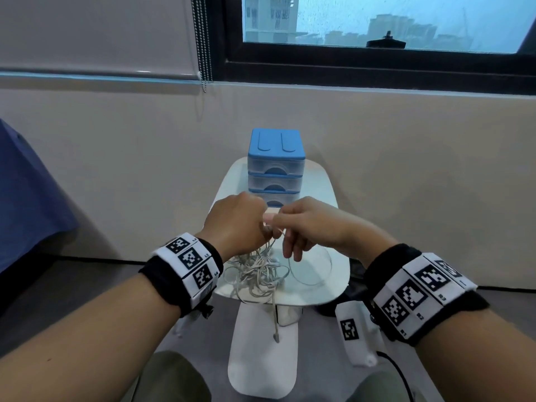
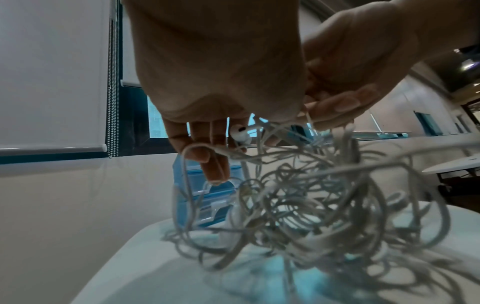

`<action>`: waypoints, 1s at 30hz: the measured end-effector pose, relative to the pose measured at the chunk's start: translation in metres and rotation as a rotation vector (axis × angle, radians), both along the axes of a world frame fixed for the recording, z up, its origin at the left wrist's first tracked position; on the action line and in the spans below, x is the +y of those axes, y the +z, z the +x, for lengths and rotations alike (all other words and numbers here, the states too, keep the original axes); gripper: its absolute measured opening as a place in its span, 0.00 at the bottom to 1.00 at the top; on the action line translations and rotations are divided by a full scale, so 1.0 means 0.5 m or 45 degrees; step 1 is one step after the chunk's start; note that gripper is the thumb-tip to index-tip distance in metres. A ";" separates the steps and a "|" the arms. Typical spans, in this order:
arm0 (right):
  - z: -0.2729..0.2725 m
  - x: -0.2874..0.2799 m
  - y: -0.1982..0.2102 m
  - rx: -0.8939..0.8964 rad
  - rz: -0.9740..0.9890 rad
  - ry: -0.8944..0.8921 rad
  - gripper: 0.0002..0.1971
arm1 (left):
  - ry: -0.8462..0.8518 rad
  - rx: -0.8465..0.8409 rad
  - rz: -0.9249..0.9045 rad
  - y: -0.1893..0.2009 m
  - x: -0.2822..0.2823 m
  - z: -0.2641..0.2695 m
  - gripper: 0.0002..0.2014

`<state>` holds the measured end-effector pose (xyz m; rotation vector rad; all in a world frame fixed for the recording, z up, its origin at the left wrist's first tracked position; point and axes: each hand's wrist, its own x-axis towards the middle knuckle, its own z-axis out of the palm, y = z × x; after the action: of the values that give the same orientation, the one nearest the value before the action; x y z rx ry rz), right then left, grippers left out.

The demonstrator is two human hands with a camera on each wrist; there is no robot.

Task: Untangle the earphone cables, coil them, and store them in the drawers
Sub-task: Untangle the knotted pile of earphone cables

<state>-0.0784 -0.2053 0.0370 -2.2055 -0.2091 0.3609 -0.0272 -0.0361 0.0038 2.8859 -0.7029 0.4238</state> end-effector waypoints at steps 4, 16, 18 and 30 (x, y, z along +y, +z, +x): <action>0.014 -0.002 -0.014 -0.232 -0.101 -0.086 0.13 | 0.114 -0.030 0.094 0.001 0.002 0.002 0.23; 0.029 -0.017 -0.045 -0.376 -0.220 -0.386 0.12 | -0.387 0.609 -0.247 0.004 0.070 0.024 0.12; 0.034 -0.016 -0.039 -0.405 -0.240 -0.389 0.12 | -0.341 0.542 -0.257 0.005 0.068 0.026 0.08; 0.037 -0.017 0.018 -0.332 -0.301 -0.155 0.05 | -0.015 0.392 -0.614 0.021 0.042 0.023 0.10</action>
<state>-0.0599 -0.2139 0.0462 -2.4835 -0.1785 0.0296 -0.0156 -0.0151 0.0141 2.4135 -0.4844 0.1168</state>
